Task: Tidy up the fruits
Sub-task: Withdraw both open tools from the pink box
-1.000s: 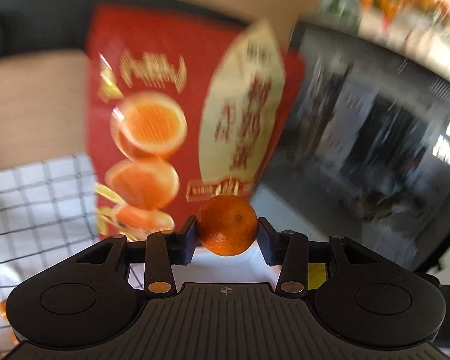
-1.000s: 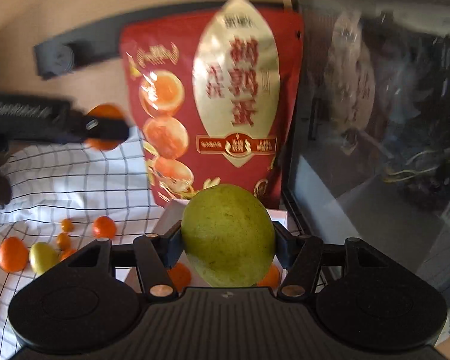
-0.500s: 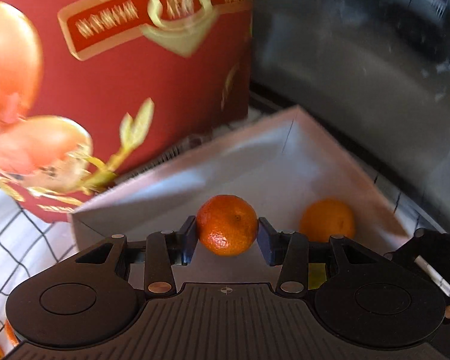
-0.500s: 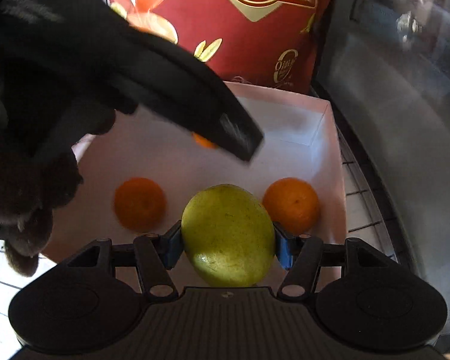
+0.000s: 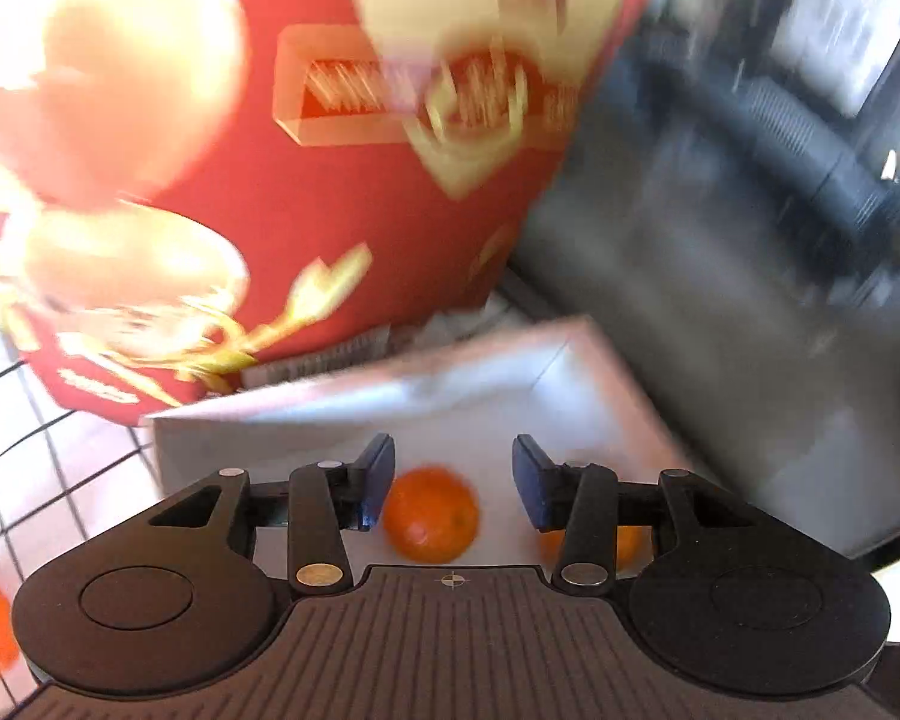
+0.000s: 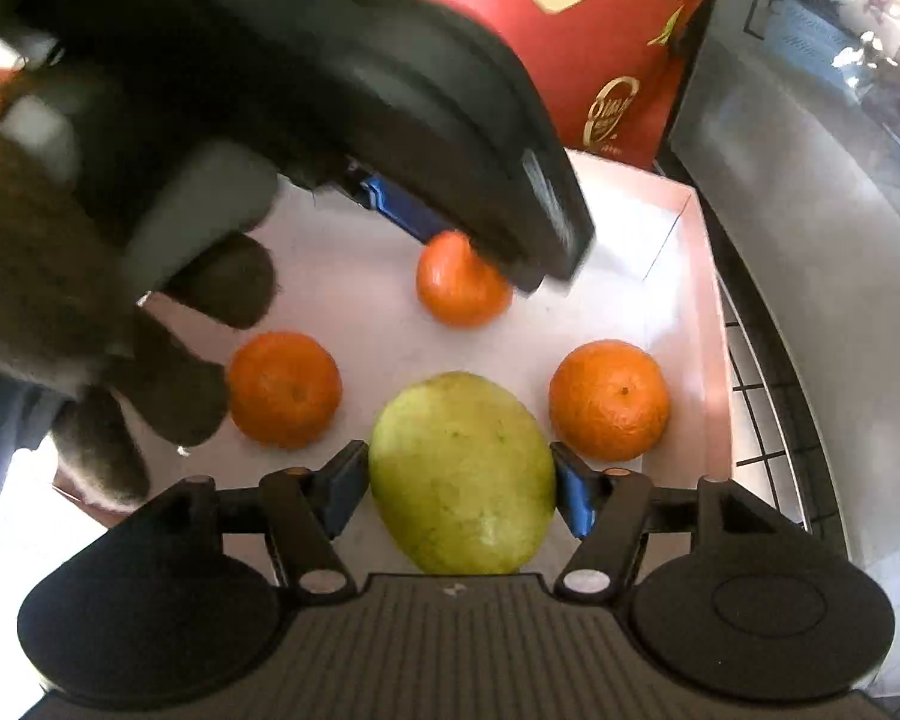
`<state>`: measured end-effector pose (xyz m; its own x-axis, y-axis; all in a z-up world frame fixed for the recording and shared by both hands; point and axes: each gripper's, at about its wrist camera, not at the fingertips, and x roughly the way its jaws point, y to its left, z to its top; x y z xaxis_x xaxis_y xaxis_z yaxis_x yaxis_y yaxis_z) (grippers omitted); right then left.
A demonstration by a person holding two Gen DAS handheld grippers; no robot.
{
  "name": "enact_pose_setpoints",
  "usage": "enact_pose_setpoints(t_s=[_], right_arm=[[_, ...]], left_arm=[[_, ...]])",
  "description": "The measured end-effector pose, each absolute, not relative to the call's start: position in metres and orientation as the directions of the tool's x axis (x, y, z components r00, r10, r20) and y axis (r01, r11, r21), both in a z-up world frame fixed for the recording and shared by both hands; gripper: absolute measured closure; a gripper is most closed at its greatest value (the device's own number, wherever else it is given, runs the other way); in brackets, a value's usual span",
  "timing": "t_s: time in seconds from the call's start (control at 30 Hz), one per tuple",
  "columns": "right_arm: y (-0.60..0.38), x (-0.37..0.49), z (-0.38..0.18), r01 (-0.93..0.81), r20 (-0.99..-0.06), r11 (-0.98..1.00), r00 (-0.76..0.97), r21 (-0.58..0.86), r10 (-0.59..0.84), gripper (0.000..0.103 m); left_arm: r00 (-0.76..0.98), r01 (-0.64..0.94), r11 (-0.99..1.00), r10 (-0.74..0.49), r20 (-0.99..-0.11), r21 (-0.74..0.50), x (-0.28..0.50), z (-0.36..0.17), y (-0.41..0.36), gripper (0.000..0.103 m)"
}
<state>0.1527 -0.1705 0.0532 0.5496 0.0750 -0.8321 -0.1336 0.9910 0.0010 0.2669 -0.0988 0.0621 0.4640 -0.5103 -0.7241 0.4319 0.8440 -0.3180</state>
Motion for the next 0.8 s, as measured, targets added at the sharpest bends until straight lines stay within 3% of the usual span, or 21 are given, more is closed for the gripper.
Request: enact_pose_setpoints(t_s=[0.13,0.23,0.33,0.43,0.63,0.8], right_arm=[[-0.176,0.136,0.067,-0.087,-0.798,0.996,0.601,-0.007,0.047,0.025],[-0.181,0.123,0.076,-0.071,-0.767,0.997,0.641,-0.016,0.034,0.025],[-0.174,0.098,0.090,-0.059,-0.722,0.998,0.691,-0.022,0.025,0.025],[-0.168,0.094,0.099,-0.083,-0.695,0.996,0.717,-0.018,0.048,0.025],[-0.115,0.085,0.119,-0.228,-0.657,0.969,0.746,-0.095,0.111,0.023],[-0.067,0.083,0.122,-0.347,-0.653,0.931,0.733,-0.116,0.191,0.022]], left_arm=[[0.605,0.383,0.844,-0.536,-0.588,-0.375,0.220,0.092,-0.052,0.055],[0.698,0.322,0.851,-0.510,-0.503,-0.416,0.177,0.105,-0.004,0.055],[0.752,0.217,0.857,-0.452,-0.479,-0.467,0.130,0.104,0.041,0.055],[0.779,0.111,0.881,-0.364,-0.511,-0.460,0.086,0.095,0.083,0.055],[0.751,-0.103,0.938,-0.144,-0.645,-0.330,0.014,0.076,0.139,0.055],[0.728,-0.218,0.940,-0.022,-0.685,-0.262,-0.032,0.065,0.172,0.055]])
